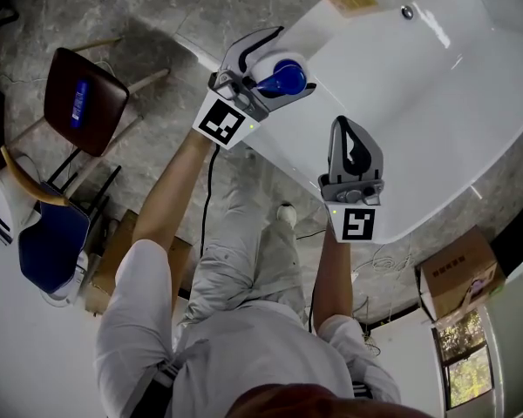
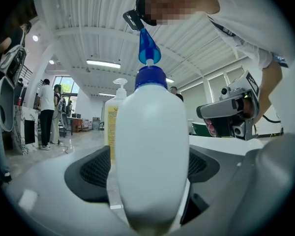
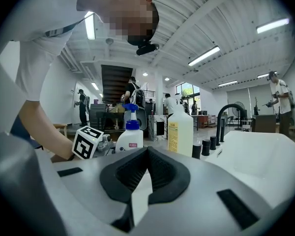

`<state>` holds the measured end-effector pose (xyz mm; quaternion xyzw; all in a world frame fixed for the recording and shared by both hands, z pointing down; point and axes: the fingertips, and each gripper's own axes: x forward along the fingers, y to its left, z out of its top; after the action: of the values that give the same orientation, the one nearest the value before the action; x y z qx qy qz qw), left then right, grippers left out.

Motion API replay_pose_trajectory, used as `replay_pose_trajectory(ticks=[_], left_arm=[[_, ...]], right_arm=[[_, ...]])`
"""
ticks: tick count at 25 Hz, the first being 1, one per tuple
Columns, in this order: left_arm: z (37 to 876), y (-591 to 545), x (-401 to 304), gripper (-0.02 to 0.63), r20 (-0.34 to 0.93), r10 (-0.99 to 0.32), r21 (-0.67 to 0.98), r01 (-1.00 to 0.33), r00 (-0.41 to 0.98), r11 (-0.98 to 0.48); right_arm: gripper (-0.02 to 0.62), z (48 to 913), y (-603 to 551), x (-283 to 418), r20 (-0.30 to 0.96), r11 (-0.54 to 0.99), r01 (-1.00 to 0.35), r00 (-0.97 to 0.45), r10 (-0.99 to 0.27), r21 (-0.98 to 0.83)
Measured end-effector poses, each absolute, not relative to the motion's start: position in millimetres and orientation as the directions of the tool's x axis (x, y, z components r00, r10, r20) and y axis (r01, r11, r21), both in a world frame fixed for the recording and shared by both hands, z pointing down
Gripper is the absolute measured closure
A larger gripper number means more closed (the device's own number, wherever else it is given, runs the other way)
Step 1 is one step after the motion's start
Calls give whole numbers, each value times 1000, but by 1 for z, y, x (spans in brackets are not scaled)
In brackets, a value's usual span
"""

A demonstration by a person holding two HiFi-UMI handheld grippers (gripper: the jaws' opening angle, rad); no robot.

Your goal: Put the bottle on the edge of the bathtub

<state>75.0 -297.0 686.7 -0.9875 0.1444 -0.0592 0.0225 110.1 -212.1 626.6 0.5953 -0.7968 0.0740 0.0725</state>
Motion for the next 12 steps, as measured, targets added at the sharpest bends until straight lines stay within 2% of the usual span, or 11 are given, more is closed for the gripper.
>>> replay_pose_trajectory(ticks=[4, 12], left_arm=[[683, -300, 72, 146, 119, -295, -70, -289, 948, -955], [655, -302, 63, 161, 133, -348, -74, -341, 928, -937]], right_arm=[[594, 617, -205, 109, 227, 286, -958, -284, -932, -26], [594, 583, -197, 116, 238, 269, -963, -267, -934, -22]])
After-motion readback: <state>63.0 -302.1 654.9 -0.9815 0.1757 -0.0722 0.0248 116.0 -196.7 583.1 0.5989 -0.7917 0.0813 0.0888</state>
